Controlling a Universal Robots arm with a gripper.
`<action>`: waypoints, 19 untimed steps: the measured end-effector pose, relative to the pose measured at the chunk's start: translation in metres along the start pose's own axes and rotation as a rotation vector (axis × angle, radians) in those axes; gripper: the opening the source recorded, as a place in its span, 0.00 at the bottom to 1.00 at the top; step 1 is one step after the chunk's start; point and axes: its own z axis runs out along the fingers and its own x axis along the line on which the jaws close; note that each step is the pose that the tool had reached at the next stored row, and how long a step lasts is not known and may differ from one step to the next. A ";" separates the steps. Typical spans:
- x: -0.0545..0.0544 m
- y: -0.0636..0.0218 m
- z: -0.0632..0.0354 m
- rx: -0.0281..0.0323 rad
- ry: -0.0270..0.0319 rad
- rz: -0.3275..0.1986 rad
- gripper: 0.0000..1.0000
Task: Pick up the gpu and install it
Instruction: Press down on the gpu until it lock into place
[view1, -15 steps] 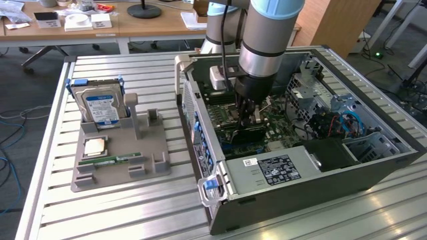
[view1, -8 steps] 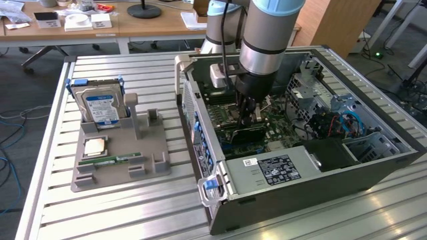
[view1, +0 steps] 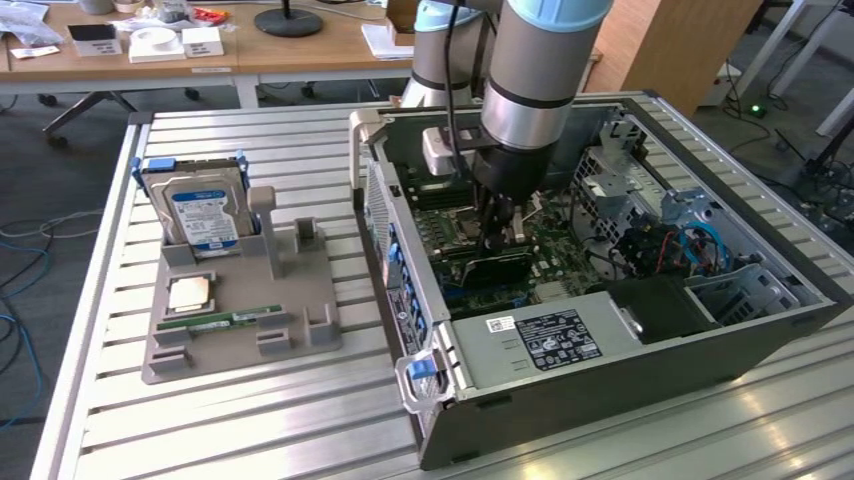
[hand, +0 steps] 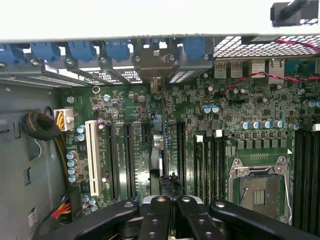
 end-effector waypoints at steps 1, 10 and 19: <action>0.000 -0.0008 0.0000 0.0000 -0.0001 0.000 0.11; 0.000 -0.0018 0.0041 -0.0001 0.0001 0.000 0.11; 0.000 -0.0018 0.0058 -0.0001 0.0001 0.000 0.11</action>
